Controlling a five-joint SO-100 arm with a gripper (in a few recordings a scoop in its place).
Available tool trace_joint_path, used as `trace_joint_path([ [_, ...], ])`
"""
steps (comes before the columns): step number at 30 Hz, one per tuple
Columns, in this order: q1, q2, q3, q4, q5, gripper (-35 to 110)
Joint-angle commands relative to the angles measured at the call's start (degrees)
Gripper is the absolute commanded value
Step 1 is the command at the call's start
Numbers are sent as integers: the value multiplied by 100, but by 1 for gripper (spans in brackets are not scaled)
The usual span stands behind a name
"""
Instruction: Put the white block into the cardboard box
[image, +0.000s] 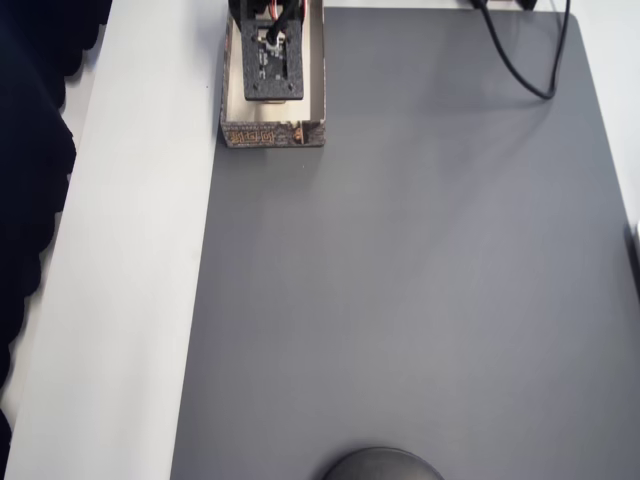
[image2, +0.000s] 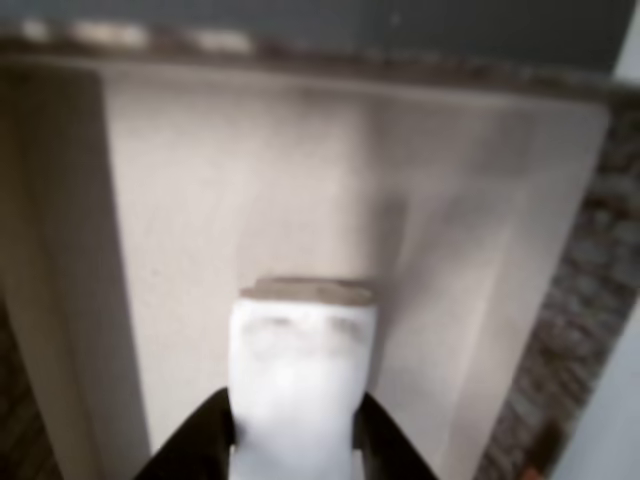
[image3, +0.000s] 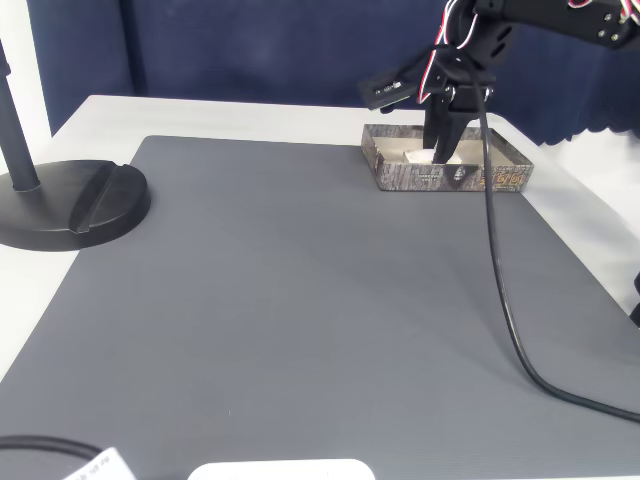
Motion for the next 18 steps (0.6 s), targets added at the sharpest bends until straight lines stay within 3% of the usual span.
trace_joint_path([
  [1,-105,88,-457,35,-97,0],
  [18,-70,-44,-536,44,26,18],
])
